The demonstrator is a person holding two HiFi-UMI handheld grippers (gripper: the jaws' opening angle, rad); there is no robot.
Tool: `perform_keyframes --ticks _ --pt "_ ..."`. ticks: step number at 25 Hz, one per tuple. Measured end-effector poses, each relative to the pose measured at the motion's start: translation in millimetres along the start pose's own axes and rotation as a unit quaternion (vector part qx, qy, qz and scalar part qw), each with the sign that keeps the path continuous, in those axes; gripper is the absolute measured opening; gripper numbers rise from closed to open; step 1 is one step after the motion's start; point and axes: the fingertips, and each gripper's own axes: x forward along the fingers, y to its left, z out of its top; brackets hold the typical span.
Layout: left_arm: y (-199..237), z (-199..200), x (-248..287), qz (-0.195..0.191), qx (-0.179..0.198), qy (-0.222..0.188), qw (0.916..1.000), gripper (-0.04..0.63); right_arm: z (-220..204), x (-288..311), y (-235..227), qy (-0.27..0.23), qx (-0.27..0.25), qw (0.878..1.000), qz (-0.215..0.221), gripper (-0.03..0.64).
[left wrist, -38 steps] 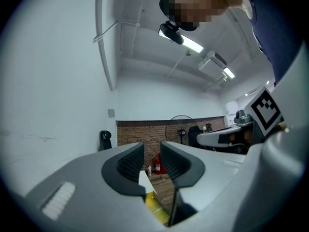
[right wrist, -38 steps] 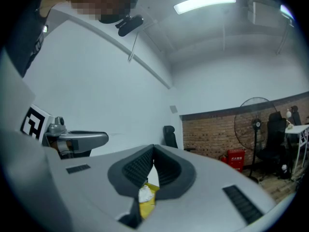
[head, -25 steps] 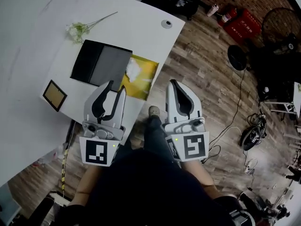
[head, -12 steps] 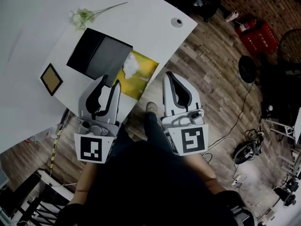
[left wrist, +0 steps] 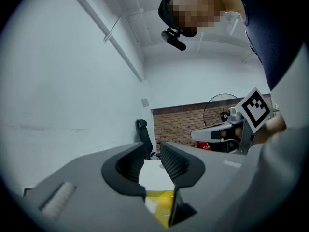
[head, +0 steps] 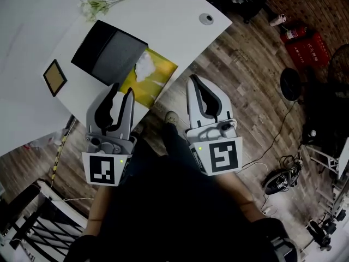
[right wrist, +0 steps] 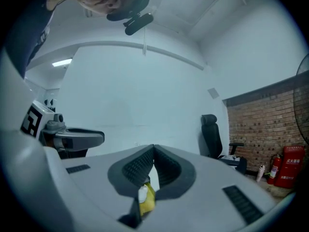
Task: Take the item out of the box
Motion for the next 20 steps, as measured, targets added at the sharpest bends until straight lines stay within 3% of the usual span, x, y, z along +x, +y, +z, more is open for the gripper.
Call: perform_keyframes --ticks 11,20 --pt "9.1 -7.4 9.1 0.004 0.003 0.006 1.0 0.115 -12.4 17.1 7.7 0.009 0.003 1.0 0.013 0.012" --pt "17.0 -45.6 37.3 -0.05 -0.002 0.067 0.9965 0.115 -28.5 39.7 8.2 0.043 -0.018 0.999 0.002 0.012"
